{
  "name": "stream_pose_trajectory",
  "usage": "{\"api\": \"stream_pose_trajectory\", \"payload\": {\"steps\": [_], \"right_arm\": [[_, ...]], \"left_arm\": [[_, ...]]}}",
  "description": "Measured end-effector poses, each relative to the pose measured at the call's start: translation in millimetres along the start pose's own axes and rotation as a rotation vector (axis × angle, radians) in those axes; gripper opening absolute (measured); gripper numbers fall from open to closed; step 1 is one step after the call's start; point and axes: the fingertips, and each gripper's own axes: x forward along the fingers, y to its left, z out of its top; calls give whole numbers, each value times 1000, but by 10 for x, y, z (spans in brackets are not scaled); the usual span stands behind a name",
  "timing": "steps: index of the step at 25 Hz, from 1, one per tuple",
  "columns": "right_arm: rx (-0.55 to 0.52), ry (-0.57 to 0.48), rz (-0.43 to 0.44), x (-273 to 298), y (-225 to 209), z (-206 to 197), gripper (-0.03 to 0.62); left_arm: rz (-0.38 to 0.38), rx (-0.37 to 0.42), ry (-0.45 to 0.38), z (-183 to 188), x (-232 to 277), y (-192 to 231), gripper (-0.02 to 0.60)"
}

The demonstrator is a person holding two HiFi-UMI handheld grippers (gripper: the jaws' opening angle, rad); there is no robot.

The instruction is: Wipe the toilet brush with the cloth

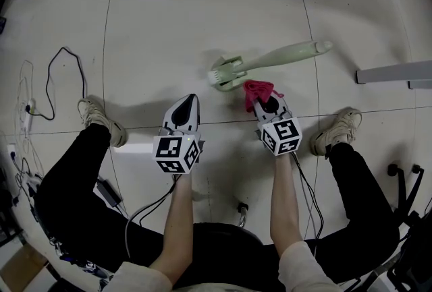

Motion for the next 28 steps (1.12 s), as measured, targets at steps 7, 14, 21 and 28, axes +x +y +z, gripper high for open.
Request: {"api": "stream_pose_trajectory", "payload": {"steps": [7,14,21,28], "right_arm": [[9,-13,-49,-30,-210,65,32],[231,-93,-227,-250,20,54,32],[284,-43,-233,-27,300,-46,32],[248,-18,-256,136,108,-2,32]], "left_arm": [[-119,89,-74,218,157,-191,5],[-487,271,-76,510,653,-516,358],[-682,330,76,195,1027,-595,374],[-764,392,110,85,1081,-693,397]]}}
